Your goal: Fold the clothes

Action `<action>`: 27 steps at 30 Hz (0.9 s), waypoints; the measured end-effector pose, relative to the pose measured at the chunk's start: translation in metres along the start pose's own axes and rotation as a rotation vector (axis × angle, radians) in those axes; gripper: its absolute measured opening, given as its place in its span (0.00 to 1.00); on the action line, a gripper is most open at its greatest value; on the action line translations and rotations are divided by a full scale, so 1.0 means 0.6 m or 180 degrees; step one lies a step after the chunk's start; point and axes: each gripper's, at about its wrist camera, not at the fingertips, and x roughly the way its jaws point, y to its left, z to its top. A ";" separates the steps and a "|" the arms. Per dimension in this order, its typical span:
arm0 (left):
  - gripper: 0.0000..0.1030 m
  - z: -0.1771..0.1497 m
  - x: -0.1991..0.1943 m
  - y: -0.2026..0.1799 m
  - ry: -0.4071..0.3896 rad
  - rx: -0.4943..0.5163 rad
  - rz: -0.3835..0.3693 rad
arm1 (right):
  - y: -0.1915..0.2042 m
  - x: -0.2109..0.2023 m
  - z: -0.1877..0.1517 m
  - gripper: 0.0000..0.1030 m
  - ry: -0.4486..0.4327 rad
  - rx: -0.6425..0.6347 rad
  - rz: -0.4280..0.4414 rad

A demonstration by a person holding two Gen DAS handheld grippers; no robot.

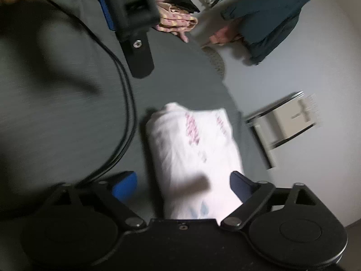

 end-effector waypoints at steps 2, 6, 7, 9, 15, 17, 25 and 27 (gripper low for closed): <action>0.94 -0.002 -0.005 0.007 -0.0028 -0.0076 -0.0068 | 0.011 0.009 0.018 0.89 0.0096 -0.0078 -0.0150; 0.94 -0.003 -0.016 0.016 -0.0075 -0.0244 -0.0196 | 0.010 0.037 0.048 0.89 0.0387 0.0093 -0.0321; 0.94 -0.003 -0.017 0.020 -0.0080 -0.0304 -0.0234 | 0.005 0.045 0.053 0.88 0.0448 0.0182 -0.0345; 0.94 -0.001 -0.019 0.027 -0.0087 -0.0423 -0.0311 | -0.004 0.058 0.056 0.84 0.0489 0.0390 -0.0340; 0.94 -0.010 -0.014 0.047 -0.0048 -0.0829 -0.0516 | 0.000 0.049 0.049 0.52 0.0391 0.0658 -0.0428; 0.94 -0.010 -0.009 0.046 -0.0047 -0.0883 -0.0574 | -0.002 0.036 0.046 0.51 0.0287 0.0687 -0.0566; 1.00 0.018 0.081 0.035 0.0233 -0.1605 -0.1213 | -0.085 -0.003 0.004 0.40 0.0044 0.1611 -0.0190; 1.00 0.031 0.110 0.022 0.0382 -0.1647 -0.1270 | -0.110 -0.004 -0.013 0.40 0.0025 0.1863 -0.0097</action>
